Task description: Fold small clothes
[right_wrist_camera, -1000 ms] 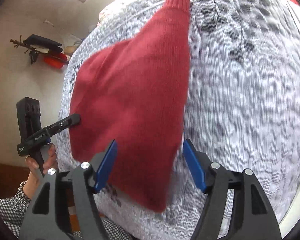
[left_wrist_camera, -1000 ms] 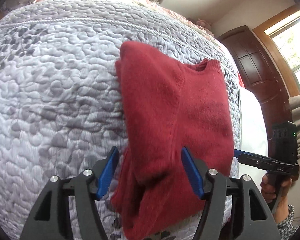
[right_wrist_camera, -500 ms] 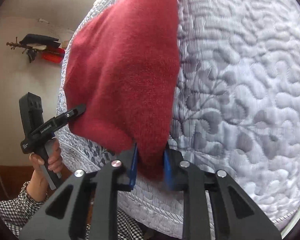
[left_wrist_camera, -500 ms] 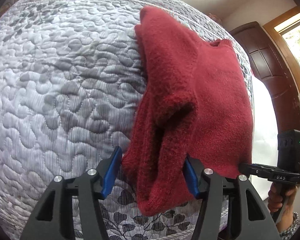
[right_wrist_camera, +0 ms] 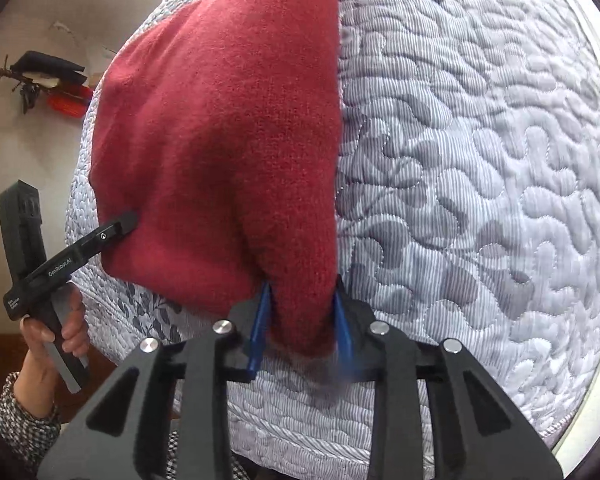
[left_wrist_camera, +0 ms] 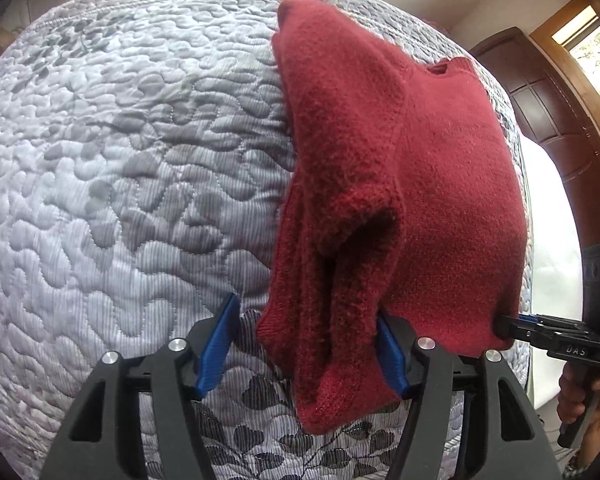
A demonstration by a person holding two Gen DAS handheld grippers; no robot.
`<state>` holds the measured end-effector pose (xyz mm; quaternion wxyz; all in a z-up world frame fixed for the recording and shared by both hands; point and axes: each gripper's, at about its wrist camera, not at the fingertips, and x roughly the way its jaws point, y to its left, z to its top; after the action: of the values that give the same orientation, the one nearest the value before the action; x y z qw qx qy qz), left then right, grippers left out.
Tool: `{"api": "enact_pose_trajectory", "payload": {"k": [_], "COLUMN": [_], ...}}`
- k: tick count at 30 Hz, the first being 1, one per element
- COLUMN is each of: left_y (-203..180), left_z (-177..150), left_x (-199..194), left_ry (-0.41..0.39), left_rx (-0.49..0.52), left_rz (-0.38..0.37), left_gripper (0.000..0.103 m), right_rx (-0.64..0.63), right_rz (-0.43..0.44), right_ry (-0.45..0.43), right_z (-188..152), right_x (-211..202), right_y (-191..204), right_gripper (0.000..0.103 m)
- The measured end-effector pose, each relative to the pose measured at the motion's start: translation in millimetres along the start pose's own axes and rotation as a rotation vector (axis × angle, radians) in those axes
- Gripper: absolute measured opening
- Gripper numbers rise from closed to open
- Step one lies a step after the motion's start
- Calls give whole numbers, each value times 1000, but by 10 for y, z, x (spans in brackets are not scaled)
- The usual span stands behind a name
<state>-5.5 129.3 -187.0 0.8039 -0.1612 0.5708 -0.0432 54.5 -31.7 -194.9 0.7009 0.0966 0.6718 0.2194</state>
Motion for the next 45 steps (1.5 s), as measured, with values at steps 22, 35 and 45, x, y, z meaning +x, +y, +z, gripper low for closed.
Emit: {"api": "enact_pose_trajectory", "payload": {"k": [22, 35, 45], "left_y": [-551, -790, -919], "left_z": [-397, -538, -629], "left_x": [-1092, -1496, -1776], "left_ry": [-82, -116, -150], "left_rx": [-1, 20, 50], "left_rz": [240, 276, 292], "left_gripper": [82, 85, 86], "right_rx": [-96, -88, -73], "right_rz": [-282, -280, -288], "right_ry": [-179, -211, -257], "right_z": [-460, -681, -783], "right_x": [-972, -1232, -1455], "right_y": [557, 824, 995], "right_gripper": [84, 92, 92]}}
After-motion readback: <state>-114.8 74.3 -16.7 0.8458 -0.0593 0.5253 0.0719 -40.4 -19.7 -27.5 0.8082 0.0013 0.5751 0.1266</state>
